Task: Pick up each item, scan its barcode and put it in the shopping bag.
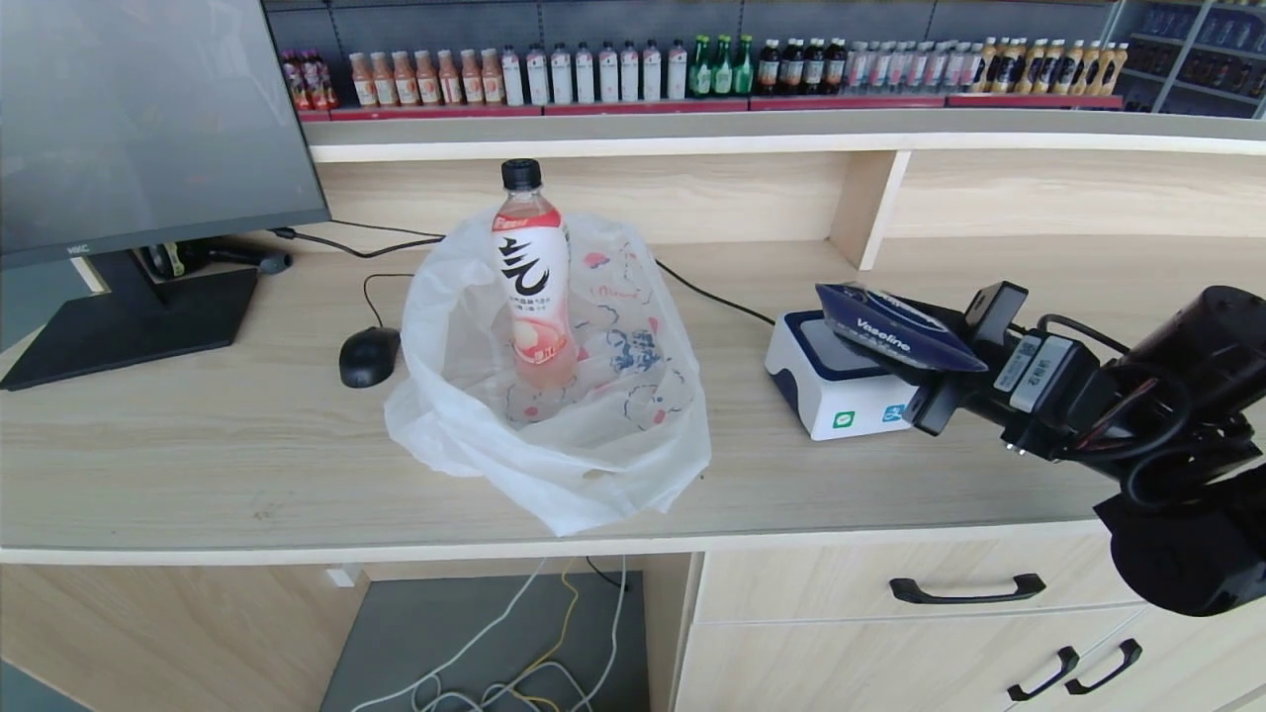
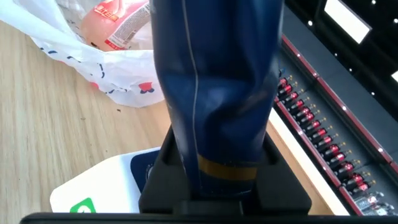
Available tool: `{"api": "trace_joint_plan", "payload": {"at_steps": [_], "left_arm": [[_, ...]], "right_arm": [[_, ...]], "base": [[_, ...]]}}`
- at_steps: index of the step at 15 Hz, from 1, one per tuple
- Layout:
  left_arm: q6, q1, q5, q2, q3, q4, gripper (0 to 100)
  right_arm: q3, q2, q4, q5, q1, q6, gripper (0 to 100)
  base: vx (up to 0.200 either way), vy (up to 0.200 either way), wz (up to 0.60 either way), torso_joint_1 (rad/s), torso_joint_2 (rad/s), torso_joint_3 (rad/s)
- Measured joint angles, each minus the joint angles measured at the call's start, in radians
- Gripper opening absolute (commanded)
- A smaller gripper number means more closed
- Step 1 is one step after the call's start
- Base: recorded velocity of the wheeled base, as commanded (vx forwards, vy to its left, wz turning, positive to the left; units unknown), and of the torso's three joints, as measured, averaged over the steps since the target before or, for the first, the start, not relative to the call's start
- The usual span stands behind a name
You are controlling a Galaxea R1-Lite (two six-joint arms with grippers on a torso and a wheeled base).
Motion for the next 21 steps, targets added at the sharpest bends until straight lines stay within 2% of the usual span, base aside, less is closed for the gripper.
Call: {"api": "trace_joint_plan", "payload": {"at_steps": [17, 21], "left_arm": [[0.0, -0.001, 0.0, 0.0, 0.0, 0.0, 100], [0.0, 0.0, 0.0, 0.0, 0.0, 0.0, 100]], "right_arm": [[-0.007, 0.013, 0.003, 0.01, 0.024, 0.009, 0], [-0.041, 0.001, 0.004, -0.028, 0.025, 0.089, 0]], "base": [[0.0, 0.0, 0.0, 0.0, 0.0, 0.0], [0.0, 0.0, 0.0, 0.0, 0.0, 0.0]]}}
